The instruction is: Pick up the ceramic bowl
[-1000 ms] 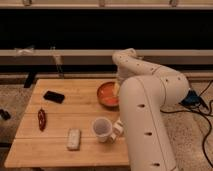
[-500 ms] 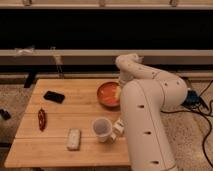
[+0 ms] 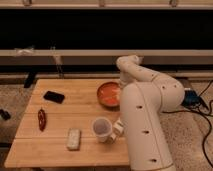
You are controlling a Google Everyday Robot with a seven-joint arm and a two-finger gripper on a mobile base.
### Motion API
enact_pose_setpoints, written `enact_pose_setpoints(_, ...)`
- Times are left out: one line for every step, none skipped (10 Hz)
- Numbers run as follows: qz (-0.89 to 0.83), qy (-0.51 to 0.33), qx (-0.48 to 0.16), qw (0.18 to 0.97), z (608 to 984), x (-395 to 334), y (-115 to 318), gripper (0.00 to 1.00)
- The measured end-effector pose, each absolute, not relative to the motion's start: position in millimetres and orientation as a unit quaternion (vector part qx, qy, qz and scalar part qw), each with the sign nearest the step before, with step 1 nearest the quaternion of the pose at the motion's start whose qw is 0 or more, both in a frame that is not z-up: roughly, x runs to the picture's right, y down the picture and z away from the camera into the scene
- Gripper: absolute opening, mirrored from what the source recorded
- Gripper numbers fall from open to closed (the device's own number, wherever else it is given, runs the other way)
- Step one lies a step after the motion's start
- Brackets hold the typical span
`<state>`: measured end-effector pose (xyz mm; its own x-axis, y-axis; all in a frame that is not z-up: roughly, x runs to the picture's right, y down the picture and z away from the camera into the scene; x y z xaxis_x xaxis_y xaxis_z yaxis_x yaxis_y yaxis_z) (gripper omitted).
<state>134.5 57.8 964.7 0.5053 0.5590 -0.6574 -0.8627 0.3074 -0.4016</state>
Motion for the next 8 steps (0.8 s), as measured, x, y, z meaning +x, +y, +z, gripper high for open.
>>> enact_pose_setpoints(0.457, 0.192, -0.38, 0.781, 963.1, 130.9, 54.2, 0.37)
enact_pose_setpoints(0.463, 0.179, -0.385, 0.778, 960.3, 128.4, 50.8, 0.25)
enact_pose_setpoints(0.469, 0.17, -0.386, 0.776, 957.4, 127.4, 47.0, 0.17)
enact_pose_setpoints(0.478, 0.157, -0.385, 0.774, 952.6, 126.7, 41.0, 0.08)
enact_pose_setpoints(0.487, 0.144, -0.385, 0.771, 947.5, 125.7, 34.6, 0.01)
enact_pose_setpoints(0.494, 0.131, -0.386, 0.768, 941.3, 123.5, 27.9, 0.0)
enact_pose_setpoints(0.499, 0.12, -0.384, 0.768, 938.8, 120.7, 22.6, 0.0)
enact_pose_setpoints(0.502, 0.11, -0.383, 0.767, 935.3, 117.5, 16.5, 0.0)
